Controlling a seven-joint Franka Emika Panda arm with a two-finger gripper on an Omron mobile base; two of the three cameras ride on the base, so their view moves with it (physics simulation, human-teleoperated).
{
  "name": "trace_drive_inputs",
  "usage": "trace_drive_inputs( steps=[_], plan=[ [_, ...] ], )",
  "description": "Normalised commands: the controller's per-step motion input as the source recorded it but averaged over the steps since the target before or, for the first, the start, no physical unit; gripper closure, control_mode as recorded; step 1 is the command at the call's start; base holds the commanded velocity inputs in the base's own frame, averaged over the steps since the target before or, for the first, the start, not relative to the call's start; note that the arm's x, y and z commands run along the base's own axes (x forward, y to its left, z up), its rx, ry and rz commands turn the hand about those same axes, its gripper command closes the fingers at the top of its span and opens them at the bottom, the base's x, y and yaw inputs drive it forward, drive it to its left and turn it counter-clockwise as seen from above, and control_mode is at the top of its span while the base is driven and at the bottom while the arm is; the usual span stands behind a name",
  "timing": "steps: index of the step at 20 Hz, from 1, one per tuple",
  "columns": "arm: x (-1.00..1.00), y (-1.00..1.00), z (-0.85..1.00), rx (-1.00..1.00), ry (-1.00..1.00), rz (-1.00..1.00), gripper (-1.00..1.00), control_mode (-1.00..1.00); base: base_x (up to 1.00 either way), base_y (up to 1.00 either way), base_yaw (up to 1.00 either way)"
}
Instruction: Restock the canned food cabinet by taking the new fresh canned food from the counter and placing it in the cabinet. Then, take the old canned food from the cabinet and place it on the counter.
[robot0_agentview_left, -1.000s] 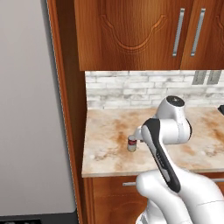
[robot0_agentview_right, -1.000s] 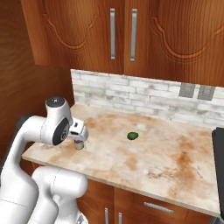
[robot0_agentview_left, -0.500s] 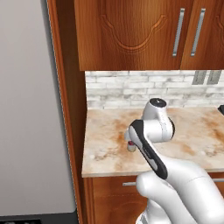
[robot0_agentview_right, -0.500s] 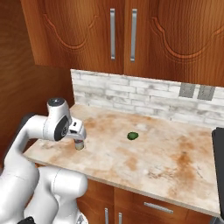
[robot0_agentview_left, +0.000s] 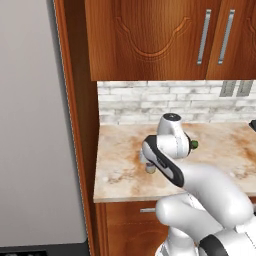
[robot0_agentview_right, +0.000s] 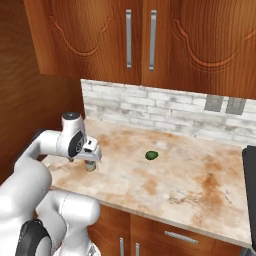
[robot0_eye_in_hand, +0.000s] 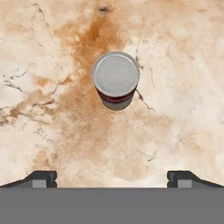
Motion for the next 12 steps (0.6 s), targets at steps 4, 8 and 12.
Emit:
trace_drive_inputs(
  steps=[4, 8, 12],
  plan=[
    [0.4, 0.0, -0.29, 0.0, 0.0, 0.0, -1.0, -1.0, 0.0, 0.0, 0.0],
    [0.41, 0.0, -0.28, 0.0, 0.0, 0.0, -1.0, -1.0, 0.0, 0.0, 0.0],
    [0.31, 0.0, -0.24, 0.0, 0.0, 0.0, -1.0, -1.0, 0.0, 0.0, 0.0]
  ],
)
